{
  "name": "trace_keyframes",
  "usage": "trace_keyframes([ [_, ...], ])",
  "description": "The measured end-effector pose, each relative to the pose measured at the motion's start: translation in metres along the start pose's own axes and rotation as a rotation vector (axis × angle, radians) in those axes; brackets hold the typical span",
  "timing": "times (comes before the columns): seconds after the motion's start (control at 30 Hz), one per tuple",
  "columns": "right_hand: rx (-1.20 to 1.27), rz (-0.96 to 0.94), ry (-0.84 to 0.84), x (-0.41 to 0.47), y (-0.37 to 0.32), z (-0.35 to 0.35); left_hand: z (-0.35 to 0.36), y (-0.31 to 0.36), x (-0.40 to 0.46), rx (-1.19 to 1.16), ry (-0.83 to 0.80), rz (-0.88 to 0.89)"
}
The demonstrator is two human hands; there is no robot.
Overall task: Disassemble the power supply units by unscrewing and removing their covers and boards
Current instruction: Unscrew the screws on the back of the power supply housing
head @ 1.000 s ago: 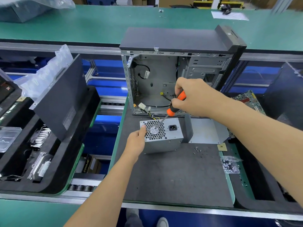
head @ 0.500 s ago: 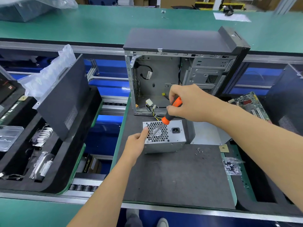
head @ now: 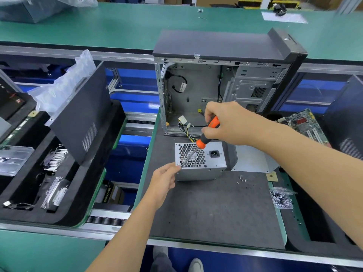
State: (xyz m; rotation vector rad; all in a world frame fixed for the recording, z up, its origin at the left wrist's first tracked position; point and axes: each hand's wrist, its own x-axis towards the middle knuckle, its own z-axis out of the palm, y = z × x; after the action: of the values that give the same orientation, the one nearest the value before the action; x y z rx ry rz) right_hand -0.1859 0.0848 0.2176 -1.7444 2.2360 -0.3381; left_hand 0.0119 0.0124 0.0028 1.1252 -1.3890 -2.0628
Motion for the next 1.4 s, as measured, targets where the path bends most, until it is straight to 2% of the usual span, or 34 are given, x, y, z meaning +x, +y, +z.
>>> trace_keyframes([
  [0.13, -0.023, -0.034, 0.003, 0.001, -0.004, -0.001, -0.001, -0.007, -0.002, 0.040, -0.043, 0.043],
  [0.37, -0.197, -0.175, 0.117, 0.003, -0.035, 0.002, 0.006, -0.005, -0.007, 0.108, 0.041, 0.069],
  [0.47, -0.264, -0.154, 0.198, 0.001, -0.056, 0.006, 0.009, -0.003, -0.008, 0.129, 0.063, 0.077],
  [0.53, -0.339, -0.148, 0.195, 0.000, -0.068, 0.006, 0.009, -0.005, -0.008, 0.148, 0.070, 0.095],
  [0.73, -0.463, -0.105, -0.017, 0.014, -0.097, -0.001, 0.012, -0.006, -0.008, 0.200, 0.105, 0.144],
  [1.0, -0.486, -0.123, -0.131, 0.029, -0.103, -0.007, 0.012, -0.003, -0.002, 0.196, 0.113, 0.134],
  [1.1, -0.507, -0.190, -0.185, 0.028, -0.099, -0.013, 0.011, -0.004, 0.000, 0.191, 0.119, 0.137],
  [1.27, -0.429, -0.319, -0.262, 0.026, -0.095, -0.014, 0.012, -0.004, 0.001, 0.180, 0.099, 0.153],
  [1.4, -0.281, -0.305, -0.325, 0.024, -0.089, -0.017, 0.012, -0.004, 0.001, 0.178, 0.088, 0.151],
])
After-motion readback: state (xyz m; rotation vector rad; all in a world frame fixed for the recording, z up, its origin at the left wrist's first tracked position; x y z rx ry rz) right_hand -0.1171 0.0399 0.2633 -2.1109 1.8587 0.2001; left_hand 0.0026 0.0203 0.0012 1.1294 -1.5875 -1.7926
